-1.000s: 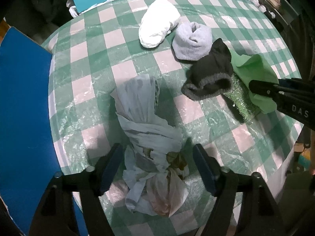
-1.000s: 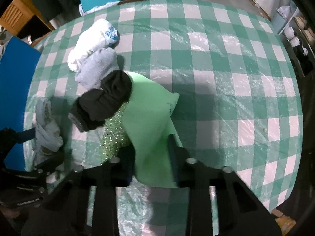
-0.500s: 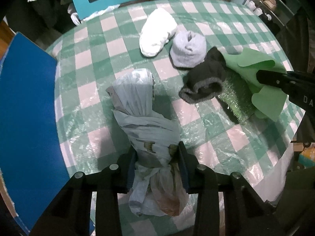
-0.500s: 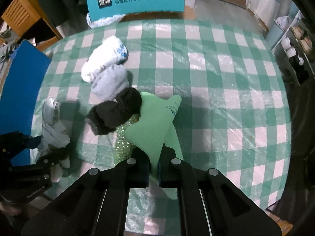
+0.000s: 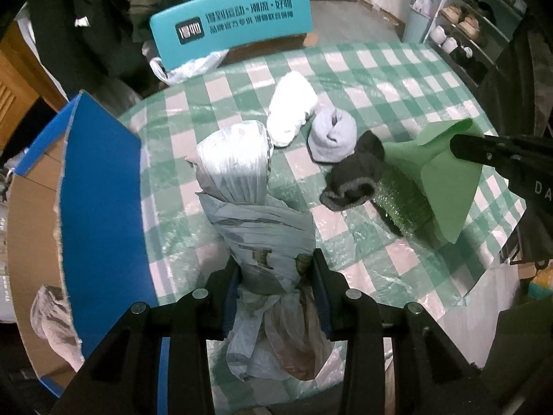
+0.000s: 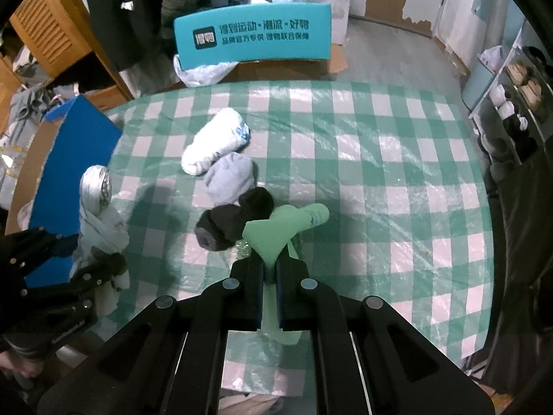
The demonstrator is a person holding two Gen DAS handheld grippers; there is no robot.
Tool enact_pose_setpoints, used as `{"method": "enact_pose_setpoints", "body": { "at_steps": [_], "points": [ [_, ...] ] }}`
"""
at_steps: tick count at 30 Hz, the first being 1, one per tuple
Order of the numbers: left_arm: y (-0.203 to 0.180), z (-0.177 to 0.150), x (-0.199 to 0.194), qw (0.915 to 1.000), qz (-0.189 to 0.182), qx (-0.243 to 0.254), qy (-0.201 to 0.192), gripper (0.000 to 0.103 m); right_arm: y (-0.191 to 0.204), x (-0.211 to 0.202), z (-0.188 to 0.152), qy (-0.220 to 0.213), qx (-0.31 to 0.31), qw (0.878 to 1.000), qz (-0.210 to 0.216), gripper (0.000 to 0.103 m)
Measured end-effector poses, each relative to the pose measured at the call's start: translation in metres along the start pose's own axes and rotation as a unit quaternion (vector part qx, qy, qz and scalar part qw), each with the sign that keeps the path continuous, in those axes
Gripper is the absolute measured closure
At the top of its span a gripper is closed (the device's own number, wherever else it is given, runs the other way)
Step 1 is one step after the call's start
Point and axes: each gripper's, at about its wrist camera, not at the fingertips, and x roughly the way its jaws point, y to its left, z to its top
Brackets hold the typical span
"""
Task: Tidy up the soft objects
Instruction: 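Lift the white bundle with the left gripper while the right gripper lifts the green pad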
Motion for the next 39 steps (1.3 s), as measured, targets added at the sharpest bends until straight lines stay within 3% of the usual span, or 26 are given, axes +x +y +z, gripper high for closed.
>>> {"method": "enact_pose_setpoints", "body": {
  "at_steps": [15,19,20,22,25,30,39],
  "points": [
    [0.023,0.002,-0.035,0.999,0.003,-0.027,-0.036,0.065,0.02,-0.044,0.004,-0.047,-0.017,0.999,0.014,0.098],
    [0.027,0.0,-0.036,0.9989,0.003,-0.031,-0.035,0.065,0.024,-0.04,0.003,-0.032,-0.022,0.999,0.027,0.098],
    [0.028,0.0,-0.036,0.9989,0.003,-0.032,-0.034,0.065,0.023,-0.034,0.002,-0.028,-0.016,0.999,0.021,0.096],
    [0.029,-0.001,-0.033,0.999,0.001,-0.034,-0.03,0.065,0.021,-0.022,-0.001,-0.012,-0.015,1.0,0.008,0.073],
    [0.03,-0.002,-0.028,0.9991,-0.002,-0.037,-0.023,0.065,0.018,-0.006,-0.007,0.006,-0.014,1.0,0.003,0.052],
    [0.03,-0.001,-0.019,0.9992,-0.005,-0.038,-0.013,0.065,0.013,0.016,-0.012,0.029,-0.01,1.0,-0.002,0.041],
    [0.035,0.001,0.001,0.9991,-0.004,-0.041,0.005,0.065,0.023,0.045,-0.012,0.054,-0.029,0.998,-0.016,0.041]
  ]
}}
